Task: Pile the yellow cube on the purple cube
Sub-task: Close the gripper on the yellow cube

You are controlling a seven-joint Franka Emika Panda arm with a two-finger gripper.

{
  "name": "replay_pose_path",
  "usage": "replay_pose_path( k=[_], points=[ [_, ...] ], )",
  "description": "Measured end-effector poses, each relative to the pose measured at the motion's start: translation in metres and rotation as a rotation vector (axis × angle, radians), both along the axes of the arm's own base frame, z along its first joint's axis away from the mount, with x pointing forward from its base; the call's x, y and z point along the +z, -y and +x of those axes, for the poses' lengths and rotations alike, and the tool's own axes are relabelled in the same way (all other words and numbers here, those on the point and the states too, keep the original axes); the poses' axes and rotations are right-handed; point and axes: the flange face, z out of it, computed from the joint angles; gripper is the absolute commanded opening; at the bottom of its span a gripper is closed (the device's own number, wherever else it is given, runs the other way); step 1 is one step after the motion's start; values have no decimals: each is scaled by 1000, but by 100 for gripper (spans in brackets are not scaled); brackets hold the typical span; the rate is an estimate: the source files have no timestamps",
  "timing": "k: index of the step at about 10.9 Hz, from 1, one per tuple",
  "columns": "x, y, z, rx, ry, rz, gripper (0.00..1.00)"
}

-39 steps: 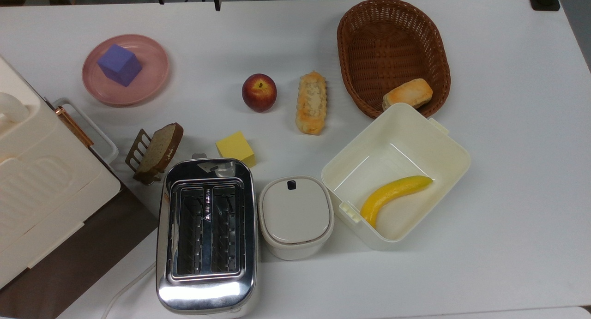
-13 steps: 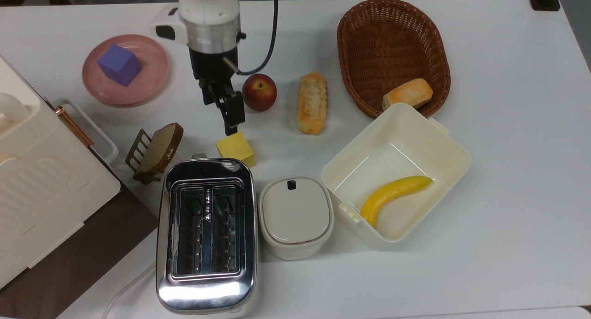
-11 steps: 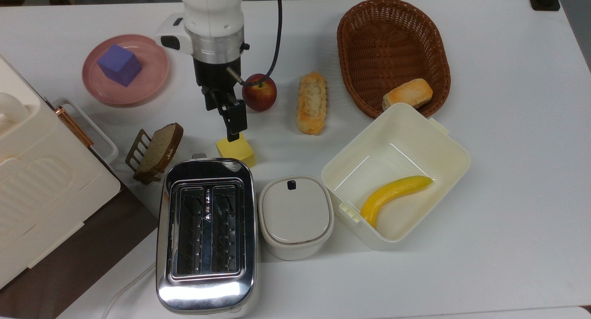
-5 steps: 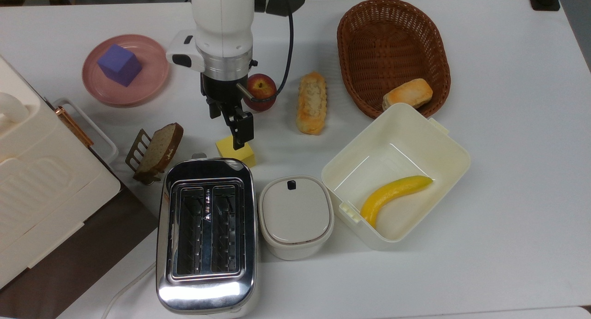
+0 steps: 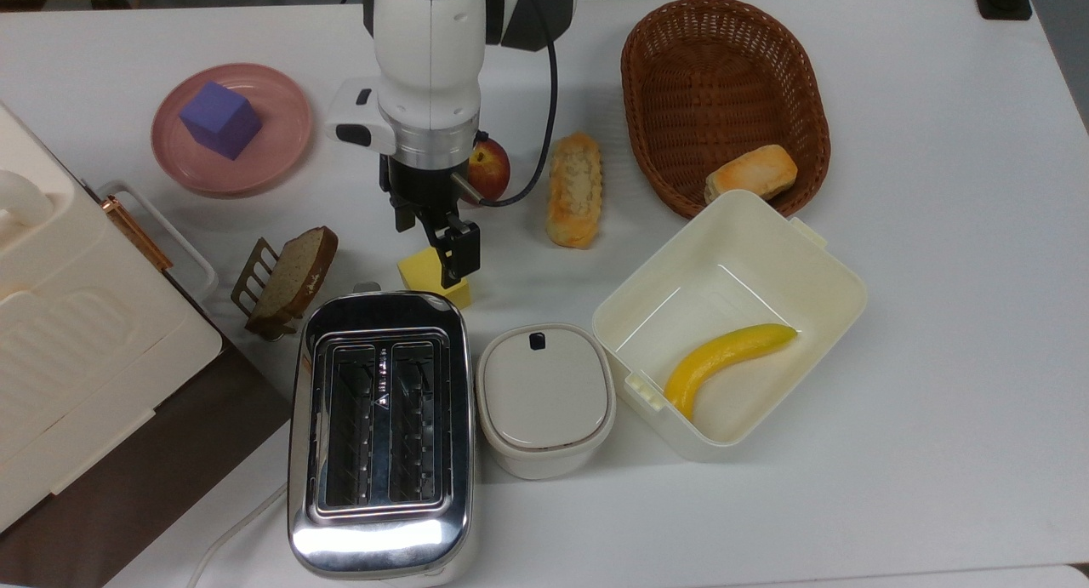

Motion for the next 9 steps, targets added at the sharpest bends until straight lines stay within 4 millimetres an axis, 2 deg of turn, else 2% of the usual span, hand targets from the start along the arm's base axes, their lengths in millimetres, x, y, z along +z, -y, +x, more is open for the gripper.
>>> replay_pose_path(
  k=[4, 9],
  points=[
    [-21, -2, 8, 9, -3, -4, 100],
    [-30, -3, 11, 17, -15, -14, 100]
  ],
)
